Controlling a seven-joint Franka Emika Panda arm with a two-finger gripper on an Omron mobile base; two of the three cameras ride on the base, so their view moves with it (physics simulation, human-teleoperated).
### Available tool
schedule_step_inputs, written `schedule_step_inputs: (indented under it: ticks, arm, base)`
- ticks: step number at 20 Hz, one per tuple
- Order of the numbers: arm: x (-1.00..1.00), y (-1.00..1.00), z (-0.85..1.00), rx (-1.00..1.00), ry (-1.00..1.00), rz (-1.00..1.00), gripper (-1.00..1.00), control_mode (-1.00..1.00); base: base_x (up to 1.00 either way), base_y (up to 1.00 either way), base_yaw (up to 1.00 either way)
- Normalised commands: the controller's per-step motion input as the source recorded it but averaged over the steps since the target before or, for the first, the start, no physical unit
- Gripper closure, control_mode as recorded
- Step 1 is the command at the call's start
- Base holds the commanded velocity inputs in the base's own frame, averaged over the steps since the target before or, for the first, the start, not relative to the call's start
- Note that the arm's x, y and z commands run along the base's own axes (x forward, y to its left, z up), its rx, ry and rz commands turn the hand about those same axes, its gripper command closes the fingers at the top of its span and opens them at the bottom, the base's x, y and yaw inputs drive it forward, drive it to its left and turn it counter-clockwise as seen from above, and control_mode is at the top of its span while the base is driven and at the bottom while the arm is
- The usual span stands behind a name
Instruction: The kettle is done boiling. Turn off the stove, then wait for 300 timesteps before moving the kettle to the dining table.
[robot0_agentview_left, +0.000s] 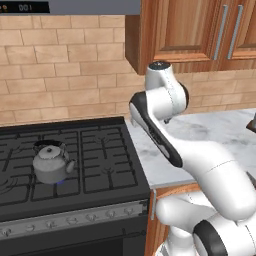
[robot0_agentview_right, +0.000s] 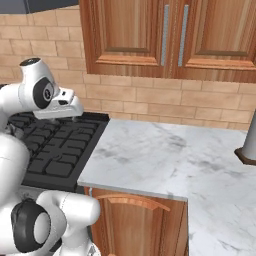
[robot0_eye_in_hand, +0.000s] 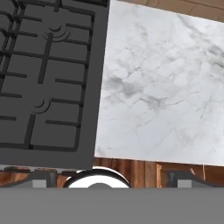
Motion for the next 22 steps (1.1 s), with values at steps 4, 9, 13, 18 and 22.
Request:
schedule_step_inputs:
  ticks: [4,9,13,18,22]
  arm:
    - [-0.06,0.47,-0.02,-0.09,0.0,0.0,-1.0,-1.0]
    - [0.0,0.36,-0.11,-0.08,0.0,0.0,-1.0,-1.0]
    - [0.0,0.26,-0.17,-0.14,-0.03,0.0,-1.0,-1.0]
    - [-0.06,0.33,-0.23,-0.19,-0.07,0.0,-1.0,-1.0]
    - [-0.21,0.22,-0.22,-0.16,-0.12,0.04,-1.0,-1.0]
  base:
    - [0.0,0.0,0.0]
    - [0.0,0.0,0.0]
    - [0.0,0.0,0.0]
    - [0.0,0.0,0.0]
    - [0.0,0.0,0.0]
